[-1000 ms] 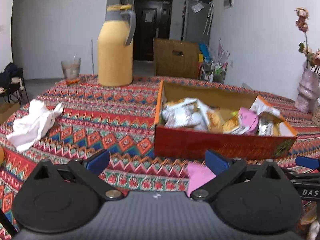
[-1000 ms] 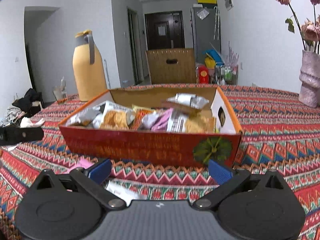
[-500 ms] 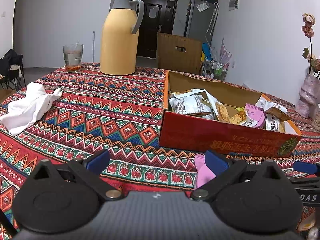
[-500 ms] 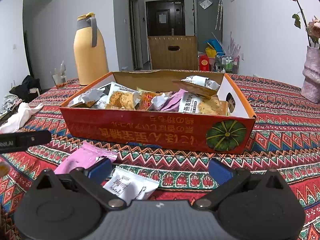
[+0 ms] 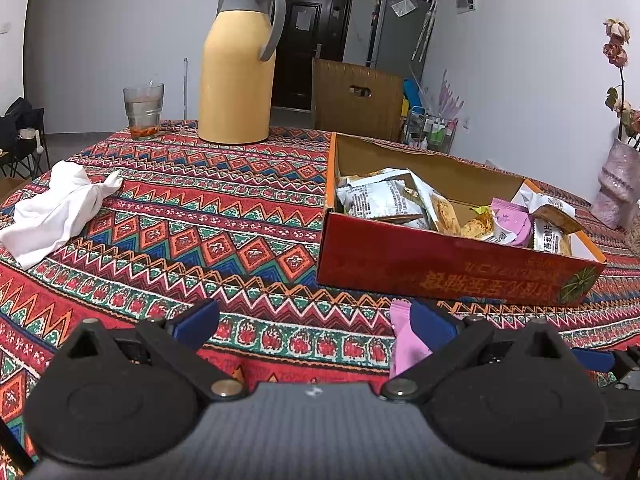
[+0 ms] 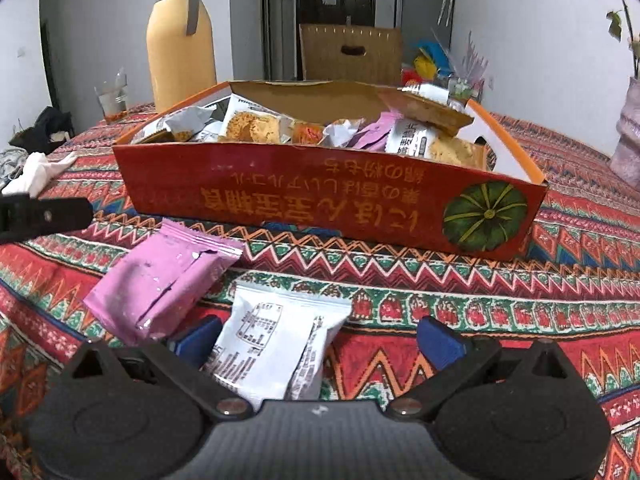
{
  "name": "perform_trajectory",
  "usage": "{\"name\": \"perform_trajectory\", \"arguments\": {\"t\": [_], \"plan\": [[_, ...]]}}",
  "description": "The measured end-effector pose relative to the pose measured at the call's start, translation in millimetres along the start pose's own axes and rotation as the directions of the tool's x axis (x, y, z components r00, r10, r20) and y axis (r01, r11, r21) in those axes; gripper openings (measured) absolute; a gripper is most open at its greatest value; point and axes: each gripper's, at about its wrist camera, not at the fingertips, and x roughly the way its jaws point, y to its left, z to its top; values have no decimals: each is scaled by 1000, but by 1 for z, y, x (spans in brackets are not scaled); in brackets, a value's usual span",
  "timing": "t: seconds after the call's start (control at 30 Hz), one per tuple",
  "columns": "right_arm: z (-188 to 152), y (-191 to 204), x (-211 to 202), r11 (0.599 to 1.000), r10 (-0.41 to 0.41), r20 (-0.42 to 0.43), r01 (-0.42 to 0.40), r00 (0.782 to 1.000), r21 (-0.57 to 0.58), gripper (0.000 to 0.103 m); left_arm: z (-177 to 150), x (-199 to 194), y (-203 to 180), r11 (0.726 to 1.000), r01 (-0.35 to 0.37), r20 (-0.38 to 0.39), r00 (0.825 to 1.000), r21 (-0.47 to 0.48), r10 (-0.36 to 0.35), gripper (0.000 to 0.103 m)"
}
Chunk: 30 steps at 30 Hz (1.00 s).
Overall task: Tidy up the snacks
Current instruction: 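Grasp the white packet with the right gripper, then lift the white packet with the right gripper while the left gripper grasps the pink packet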
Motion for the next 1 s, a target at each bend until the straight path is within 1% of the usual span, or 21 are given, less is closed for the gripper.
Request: {"name": "perform_trajectory", "arguments": {"t": [0.17, 0.3, 0.37, 0.4, 0.43, 0.47, 0.5, 0.67, 0.77, 0.87, 1.0], "plan": [[-5, 0, -4, 1000, -17, 11, 17, 1000, 16, 103, 0, 0, 1, 1000, -4, -1, 1000, 0, 4, 103], [-6, 0, -8, 1000, -15, -4, 15, 1000, 16, 103, 0, 1, 0, 1000, -6, -5, 1000, 2, 6, 103], [-7, 0, -11, 1000, -2, 1, 2, 1000, 12, 95, -1, 2, 0, 1000, -9, -8, 1000, 5, 9, 103], [-7, 0, -13, 1000, 6, 10, -6, 1000, 2, 83, -1, 2, 0, 1000, -10, -11, 1000, 7, 10, 103], [-8, 1, -16, 1000, 16, 20, -16, 1000, -7, 68, -1, 2, -1, 1000, -13, -14, 1000, 10, 13, 103], [-9, 1, -19, 1000, 26, 31, -26, 999, -15, 59, -1, 3, -2, 1000, -15, -16, 1000, 13, 15, 103], [-10, 2, -22, 999, 37, 38, -36, 999, -21, 45, -1, 3, -2, 1000, -16, -19, 1000, 17, 17, 103], [-14, 1, -29, 997, 71, 59, -69, 996, -36, 43, -2, 2, -7, 999, -20, -38, 999, 44, 22, 103], [-14, -6, -35, 997, 70, 84, -69, 994, -20, 42, -2, 0, -12, 998, -18, -52, 998, 60, 21, 103], [-12, -17, -40, 999, 53, 117, -54, 992, 2, 42, 2, -3, -18, 997, -10, -62, 998, 78, 15, 103], [-8, -39, -46, 999, 4, 159, -12, 987, 48, 42, 8, -5, -34, 994, -2, -72, 997, 113, 10, 103]]}}
